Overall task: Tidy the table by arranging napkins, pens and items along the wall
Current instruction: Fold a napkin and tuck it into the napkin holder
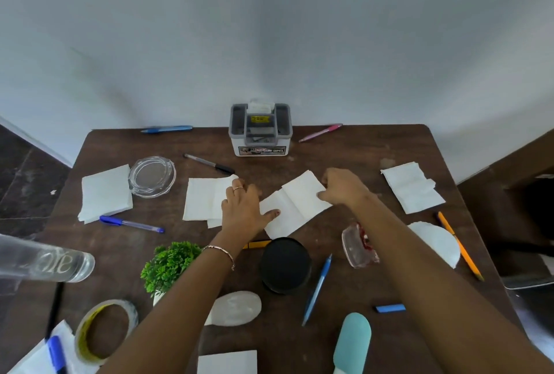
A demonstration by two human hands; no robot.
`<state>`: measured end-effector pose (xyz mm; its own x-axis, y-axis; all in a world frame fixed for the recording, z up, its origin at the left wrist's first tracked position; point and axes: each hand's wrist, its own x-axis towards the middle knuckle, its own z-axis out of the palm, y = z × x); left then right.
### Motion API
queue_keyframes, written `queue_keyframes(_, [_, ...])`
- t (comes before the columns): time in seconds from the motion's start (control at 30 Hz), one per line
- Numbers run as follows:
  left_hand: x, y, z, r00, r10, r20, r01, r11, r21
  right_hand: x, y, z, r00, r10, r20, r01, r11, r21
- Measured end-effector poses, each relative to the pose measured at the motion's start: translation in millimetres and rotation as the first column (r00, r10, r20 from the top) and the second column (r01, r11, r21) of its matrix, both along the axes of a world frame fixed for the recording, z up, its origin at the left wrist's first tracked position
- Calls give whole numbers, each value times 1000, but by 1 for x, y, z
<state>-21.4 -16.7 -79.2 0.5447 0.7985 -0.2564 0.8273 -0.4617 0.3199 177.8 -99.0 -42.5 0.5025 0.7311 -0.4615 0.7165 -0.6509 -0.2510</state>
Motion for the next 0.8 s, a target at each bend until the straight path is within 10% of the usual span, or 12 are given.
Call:
queue_keyframes(0.5, [12, 6, 6, 955, -160, -251, 187, 979, 85, -21, 11, -5, 995, -98, 26, 99, 994, -55])
queue_keyframes(0.67, [8, 13, 13, 999, -39, -33, 37, 998, -49, -17, 15, 1, 997, -71, -4, 71, 997, 1])
queue_keyframes(0.8, [3, 13, 16, 896, 327, 300, -163, 871, -463, -21, 16, 4, 997, -63, -33, 66, 993, 95])
